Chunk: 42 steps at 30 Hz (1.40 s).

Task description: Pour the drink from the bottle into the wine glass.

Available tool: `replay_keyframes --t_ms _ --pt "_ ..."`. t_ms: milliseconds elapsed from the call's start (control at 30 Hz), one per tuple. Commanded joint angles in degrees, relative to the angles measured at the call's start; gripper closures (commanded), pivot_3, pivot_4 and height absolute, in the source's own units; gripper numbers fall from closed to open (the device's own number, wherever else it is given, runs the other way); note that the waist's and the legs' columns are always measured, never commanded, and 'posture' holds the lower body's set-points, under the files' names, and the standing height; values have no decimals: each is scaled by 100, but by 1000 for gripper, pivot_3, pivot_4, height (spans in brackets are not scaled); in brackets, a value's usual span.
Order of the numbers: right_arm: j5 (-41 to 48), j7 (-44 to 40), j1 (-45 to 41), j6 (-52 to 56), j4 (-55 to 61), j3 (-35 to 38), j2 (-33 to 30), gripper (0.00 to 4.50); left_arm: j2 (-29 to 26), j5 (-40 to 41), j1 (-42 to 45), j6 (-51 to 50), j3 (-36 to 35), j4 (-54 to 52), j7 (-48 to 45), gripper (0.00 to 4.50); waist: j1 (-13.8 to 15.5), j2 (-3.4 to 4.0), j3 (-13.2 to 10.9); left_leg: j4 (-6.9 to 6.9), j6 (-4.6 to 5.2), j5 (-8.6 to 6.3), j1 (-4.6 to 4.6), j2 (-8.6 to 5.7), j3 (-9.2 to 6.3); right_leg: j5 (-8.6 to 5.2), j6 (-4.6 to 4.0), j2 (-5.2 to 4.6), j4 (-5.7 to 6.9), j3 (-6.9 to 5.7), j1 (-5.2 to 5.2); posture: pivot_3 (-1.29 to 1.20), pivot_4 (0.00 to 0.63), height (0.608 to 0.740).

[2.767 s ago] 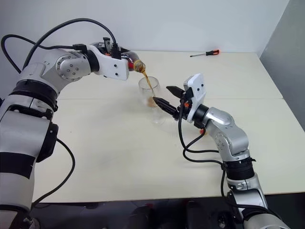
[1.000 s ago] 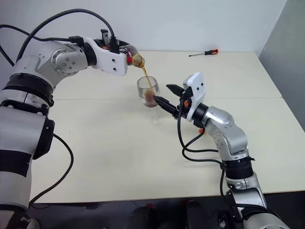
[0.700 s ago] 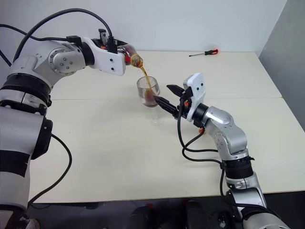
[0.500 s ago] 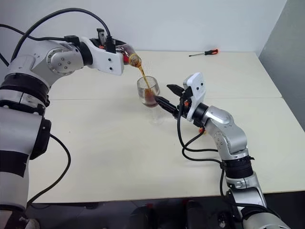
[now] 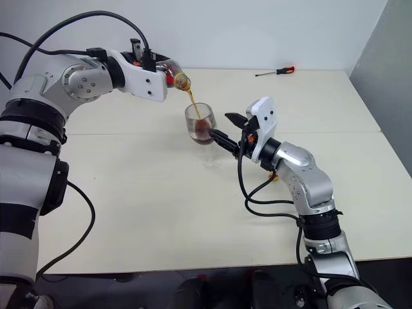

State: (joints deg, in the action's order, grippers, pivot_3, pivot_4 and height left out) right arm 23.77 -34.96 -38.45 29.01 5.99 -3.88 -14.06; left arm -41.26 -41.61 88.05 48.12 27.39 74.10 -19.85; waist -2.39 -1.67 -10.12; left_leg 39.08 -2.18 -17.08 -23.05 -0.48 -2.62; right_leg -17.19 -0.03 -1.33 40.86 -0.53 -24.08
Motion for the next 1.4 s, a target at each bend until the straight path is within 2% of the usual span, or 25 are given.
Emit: replay_keyframes --t_ms 33,700,833,933,1133,1233,1400 --pt "7 -68 -132 -190 52 54 15 931 -64 154 213 29 -115 -75 -51 3650 0 0 0 0 0 0 0 0 0 0 0 0 0 0 0 0 150 740" --pt "-104 -5 -18 -202 123 9 9 931 353 1746 -177 -403 -1144 -249 -1661 3650 -36 0 0 4 -1 0 0 1 -2 0 0 0 3 -3 0 0 150 740" --pt "-16 -46 53 -160 342 -7 14 931 612 2655 -275 -1215 -1869 -363 -2166 3650 -38 0 1 7 -1 0 -1 1 -4 0 0 0 3 -5 1 0 150 740" --pt "-51 -98 123 -165 467 -54 -59 931 626 2873 -442 -1585 -2082 -564 -2230 3650 -84 0 1 11 -1 0 -3 1 -6 0 0 0 5 -2 0 0 150 740" --pt "184 -311 542 2 1091 -70 -294 931 692 3590 -1234 -2550 -2728 -1378 -2025 3650 -102 0 3 17 -1 0 -1 5 -15 0 0 2 12 0 0 0 150 740" --pt "512 -740 1082 219 1673 -100 -694 931 732 4119 -2074 -3408 -3253 -2324 -1668 3650 -98 3 5 41 -1 0 -14 8 -27 0 0 2 11 3 1 0 150 740" --pt "678 -978 1544 249 2048 -105 -1053 931 807 4463 -3370 -4388 -3685 -3894 -1132 3650 -81 1 6 80 0 -1 -26 8 -35 -1 2 5 17 10 4 0 150 740"
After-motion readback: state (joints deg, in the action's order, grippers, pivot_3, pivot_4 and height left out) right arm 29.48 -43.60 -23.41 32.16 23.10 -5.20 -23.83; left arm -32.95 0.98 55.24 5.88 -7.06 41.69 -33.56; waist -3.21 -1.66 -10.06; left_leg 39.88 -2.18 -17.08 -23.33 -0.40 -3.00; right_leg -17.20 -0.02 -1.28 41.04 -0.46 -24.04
